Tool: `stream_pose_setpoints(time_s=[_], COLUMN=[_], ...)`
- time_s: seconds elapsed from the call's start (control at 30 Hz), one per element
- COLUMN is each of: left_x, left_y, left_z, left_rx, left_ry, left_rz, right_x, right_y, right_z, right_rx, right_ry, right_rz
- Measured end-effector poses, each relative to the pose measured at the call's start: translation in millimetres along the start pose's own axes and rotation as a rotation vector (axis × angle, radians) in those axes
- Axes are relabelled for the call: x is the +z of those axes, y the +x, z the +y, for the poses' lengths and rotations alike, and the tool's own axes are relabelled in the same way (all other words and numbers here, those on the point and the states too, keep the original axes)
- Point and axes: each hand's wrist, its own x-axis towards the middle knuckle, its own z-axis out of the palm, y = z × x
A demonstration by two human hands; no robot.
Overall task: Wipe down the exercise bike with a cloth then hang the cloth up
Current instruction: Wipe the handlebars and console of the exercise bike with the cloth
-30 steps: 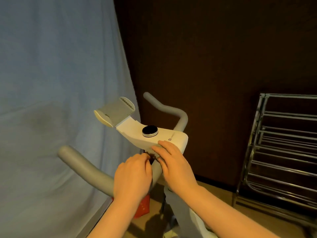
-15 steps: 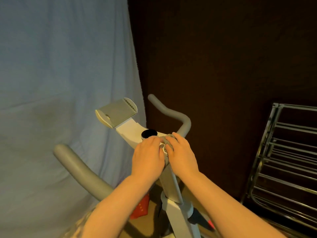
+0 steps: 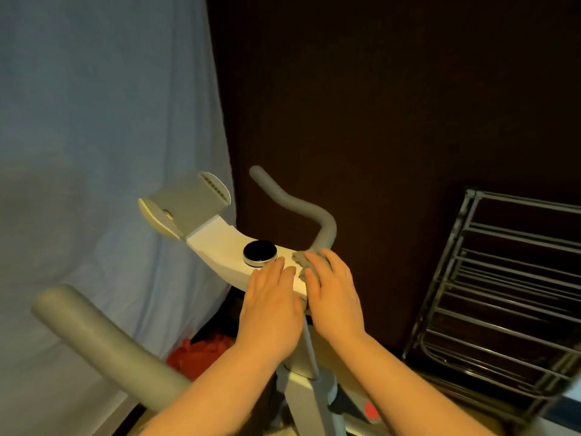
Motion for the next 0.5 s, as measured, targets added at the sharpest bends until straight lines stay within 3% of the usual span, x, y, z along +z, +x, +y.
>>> stream_pose_setpoints(time_s=[0.23, 0.37, 0.43, 0.5], left_x=[3, 3, 1, 2], left_y=[-6, -5, -5, -4], left_z=[1, 3, 3, 2], left_rx=[0.031, 0.053, 0.049, 0.048], left_ry=[0.015, 0.053, 0.049, 0.058], left_rz=[-0.032, -0.103, -0.132, -0.147], right_x=[27, 17, 25, 33], right_y=[-34, 4, -1, -14], right_z=[-9, -5, -11, -14], right_rx=[0.195, 0.527, 0.569, 0.495], right_ry=[0.349, 0.760, 0.735, 0.655], right_rz=[0.255, 0.370, 0.404, 0.415])
